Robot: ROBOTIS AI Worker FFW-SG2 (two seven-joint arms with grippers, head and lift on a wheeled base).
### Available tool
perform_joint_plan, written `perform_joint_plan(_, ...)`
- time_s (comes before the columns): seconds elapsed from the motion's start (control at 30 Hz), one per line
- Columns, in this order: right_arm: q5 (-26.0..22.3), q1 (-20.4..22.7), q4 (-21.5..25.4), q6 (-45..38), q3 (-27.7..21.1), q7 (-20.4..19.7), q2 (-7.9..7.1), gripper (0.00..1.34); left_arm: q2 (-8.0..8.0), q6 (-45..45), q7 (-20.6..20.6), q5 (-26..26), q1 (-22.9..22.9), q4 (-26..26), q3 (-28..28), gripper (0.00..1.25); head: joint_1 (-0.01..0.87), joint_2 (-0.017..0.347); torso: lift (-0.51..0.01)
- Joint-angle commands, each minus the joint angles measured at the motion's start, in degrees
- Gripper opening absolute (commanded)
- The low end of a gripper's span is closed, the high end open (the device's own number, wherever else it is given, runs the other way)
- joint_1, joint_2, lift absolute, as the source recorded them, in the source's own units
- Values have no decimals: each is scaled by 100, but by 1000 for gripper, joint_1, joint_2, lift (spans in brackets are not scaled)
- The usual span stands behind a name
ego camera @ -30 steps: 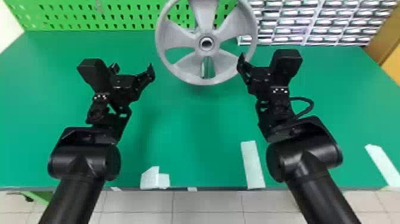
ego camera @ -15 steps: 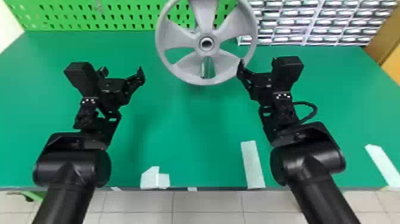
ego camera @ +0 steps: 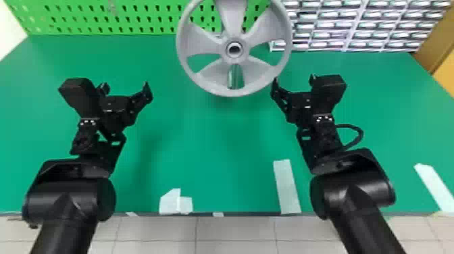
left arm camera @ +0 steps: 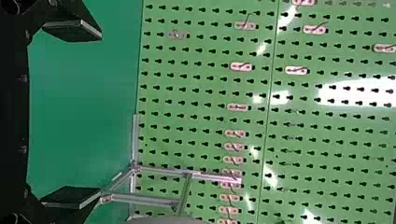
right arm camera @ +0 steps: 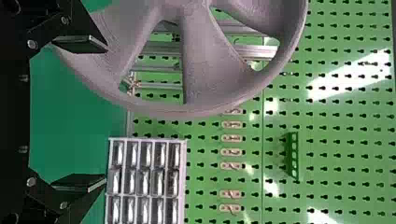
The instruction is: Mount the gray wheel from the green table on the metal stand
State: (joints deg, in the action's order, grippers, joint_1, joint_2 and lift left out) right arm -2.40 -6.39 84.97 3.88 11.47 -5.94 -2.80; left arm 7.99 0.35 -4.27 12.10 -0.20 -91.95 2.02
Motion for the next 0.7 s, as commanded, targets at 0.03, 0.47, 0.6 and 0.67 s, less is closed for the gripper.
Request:
perform_joint_plan(0.03,11,50,-33,69,-57,101,-19,1039,0,0,-3,-67,82,-16,89,1134,867,52,-100)
perform_joint_plan(0.47,29,208,-51,104,-180,189,-10,1039,0,0,-3,-296,187,-34,247,1132,867,52,-100)
perform_joint_plan(0.6,29,217,-51,113,-198,189,-1,1039,0,0,-3,-296,196,-34,256,1132,867,52,-100)
perform_joint_plan(0.67,38,217,-51,122,-198,189,-1,1039,0,9,-3,-296,187,-34,256,1132,867,52,-100)
